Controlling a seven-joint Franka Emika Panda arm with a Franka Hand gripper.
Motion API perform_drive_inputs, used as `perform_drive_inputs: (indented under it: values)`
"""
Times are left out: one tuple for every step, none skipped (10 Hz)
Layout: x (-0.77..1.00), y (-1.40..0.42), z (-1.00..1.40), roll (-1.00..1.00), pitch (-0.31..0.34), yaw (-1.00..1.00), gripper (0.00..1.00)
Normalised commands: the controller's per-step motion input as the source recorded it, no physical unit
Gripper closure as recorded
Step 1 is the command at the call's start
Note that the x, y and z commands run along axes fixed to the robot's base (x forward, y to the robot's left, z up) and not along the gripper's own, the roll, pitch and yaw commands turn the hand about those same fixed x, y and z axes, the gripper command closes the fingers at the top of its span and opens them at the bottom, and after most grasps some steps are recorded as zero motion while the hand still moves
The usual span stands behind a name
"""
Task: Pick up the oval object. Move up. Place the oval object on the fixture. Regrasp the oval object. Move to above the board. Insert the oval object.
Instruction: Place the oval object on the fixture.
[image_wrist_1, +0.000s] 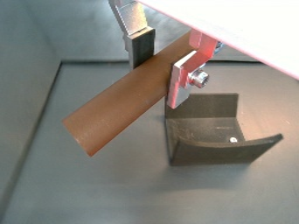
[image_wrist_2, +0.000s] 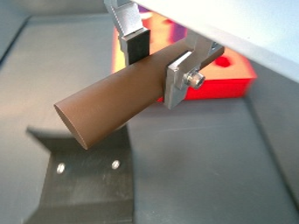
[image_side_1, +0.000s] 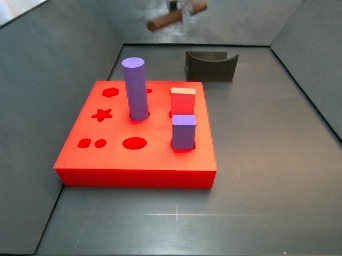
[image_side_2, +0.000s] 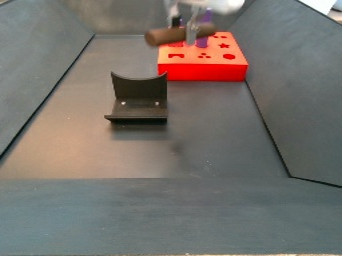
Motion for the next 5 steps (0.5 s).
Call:
perform_drive_inputs:
  values:
    - [1.00, -0.02, -0.31, -0.04, -0.028, 1.00, 1.00]
    - [1.00, -0.02, -0.24, -0.05, -0.023, 1.00, 1.00]
    - [0.96, -0.02, -0.19, -0.06, -0.021, 1.00, 1.00]
    - [0.84, -0.01, -0.14, -0.06, -0.020, 1.00, 1.00]
    - [0.72, -0.01, -0.09, -0.08, -0.018, 1.00, 1.00]
